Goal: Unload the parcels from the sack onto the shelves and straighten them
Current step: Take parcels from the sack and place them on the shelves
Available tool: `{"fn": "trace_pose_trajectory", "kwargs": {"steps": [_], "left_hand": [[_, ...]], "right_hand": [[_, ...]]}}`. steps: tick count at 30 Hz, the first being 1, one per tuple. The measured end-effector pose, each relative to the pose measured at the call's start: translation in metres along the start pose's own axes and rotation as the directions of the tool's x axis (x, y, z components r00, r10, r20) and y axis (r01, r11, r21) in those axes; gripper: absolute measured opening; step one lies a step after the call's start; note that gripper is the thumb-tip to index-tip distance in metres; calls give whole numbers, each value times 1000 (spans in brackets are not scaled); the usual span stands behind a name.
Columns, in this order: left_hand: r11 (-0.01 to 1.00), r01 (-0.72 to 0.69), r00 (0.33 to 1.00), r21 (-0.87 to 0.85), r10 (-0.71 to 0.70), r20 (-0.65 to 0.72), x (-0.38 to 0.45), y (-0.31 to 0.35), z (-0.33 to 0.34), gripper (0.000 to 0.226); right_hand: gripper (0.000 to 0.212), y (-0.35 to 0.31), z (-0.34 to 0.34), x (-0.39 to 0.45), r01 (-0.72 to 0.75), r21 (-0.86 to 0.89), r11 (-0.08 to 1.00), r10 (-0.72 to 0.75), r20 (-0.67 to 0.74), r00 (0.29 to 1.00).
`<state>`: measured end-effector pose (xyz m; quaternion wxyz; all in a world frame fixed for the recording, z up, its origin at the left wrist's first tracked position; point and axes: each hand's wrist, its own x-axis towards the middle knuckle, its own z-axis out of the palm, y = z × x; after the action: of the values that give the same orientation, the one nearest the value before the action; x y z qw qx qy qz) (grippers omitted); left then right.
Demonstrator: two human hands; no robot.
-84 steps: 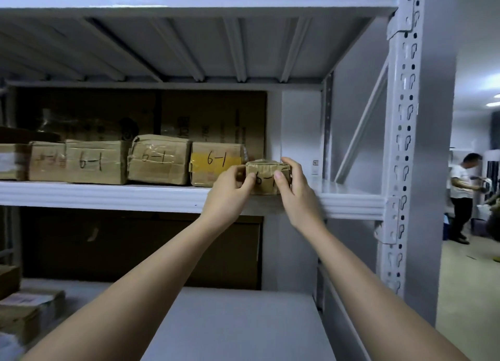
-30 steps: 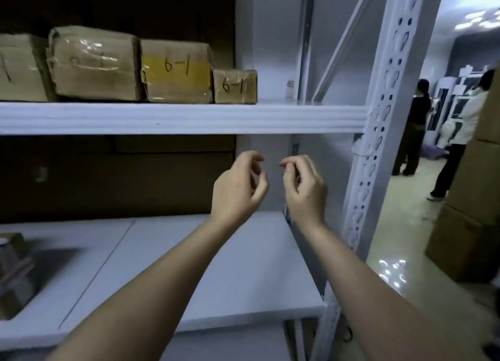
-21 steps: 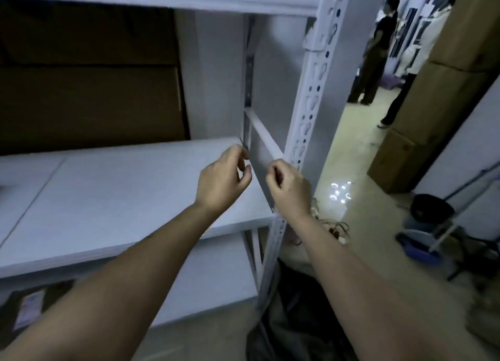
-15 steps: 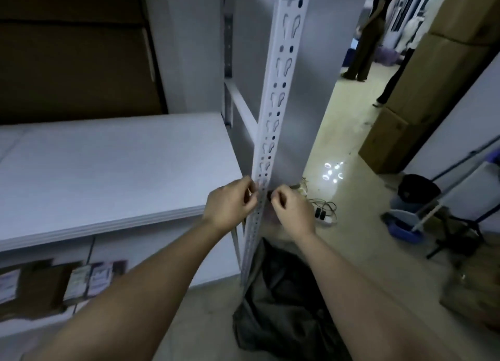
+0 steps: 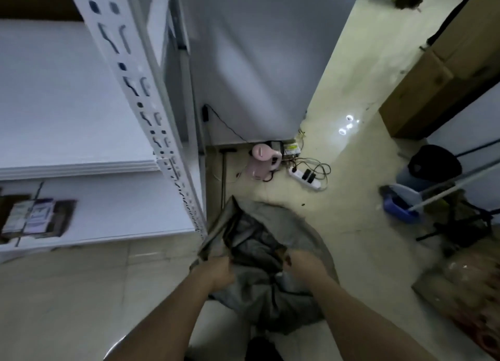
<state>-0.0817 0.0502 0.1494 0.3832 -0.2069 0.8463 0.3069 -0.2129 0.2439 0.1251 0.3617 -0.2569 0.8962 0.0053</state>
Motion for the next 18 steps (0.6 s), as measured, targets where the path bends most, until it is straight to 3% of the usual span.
{"fn": "trace_pose_trajectory", "kwargs": {"steps": [3, 6, 9, 18], "left_hand": [[1000, 4, 999, -29, -3, 43, 22, 10, 27, 44], [999, -12, 999, -48, 14, 46, 55, 11, 48, 45], [998, 0, 1000, -65, 1, 17, 116, 7, 75, 45], [953, 25, 1000, -301, -30, -10, 347, -22, 190, 59]], "right_hand": [[33, 25, 34, 13, -34, -10, 999, 35, 152, 988], [42, 36, 69, 36, -70, 13, 997, 66, 179, 982], [38, 49, 110, 79, -85, 20, 996, 80, 196, 977], [34, 104, 247, 263, -123, 1, 992, 123, -28, 992]]}}
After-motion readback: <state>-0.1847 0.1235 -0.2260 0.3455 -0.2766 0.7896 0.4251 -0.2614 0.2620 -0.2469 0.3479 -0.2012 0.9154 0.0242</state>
